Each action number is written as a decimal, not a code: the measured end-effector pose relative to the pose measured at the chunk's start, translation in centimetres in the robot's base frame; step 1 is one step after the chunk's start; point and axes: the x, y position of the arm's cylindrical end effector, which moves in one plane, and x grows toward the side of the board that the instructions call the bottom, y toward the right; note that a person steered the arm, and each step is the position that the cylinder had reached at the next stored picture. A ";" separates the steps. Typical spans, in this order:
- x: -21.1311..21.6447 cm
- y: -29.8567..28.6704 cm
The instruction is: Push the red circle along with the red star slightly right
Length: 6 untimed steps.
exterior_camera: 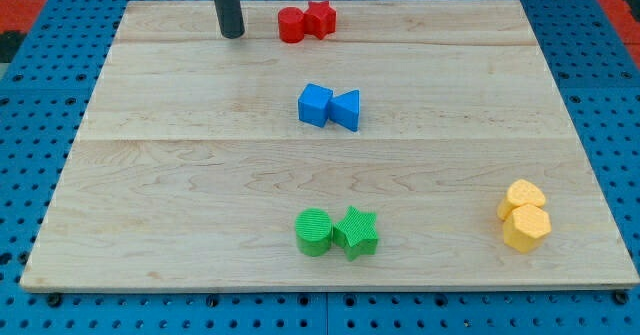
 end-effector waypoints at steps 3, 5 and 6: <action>0.5 2.3; -5.3 1.0; -4.5 2.8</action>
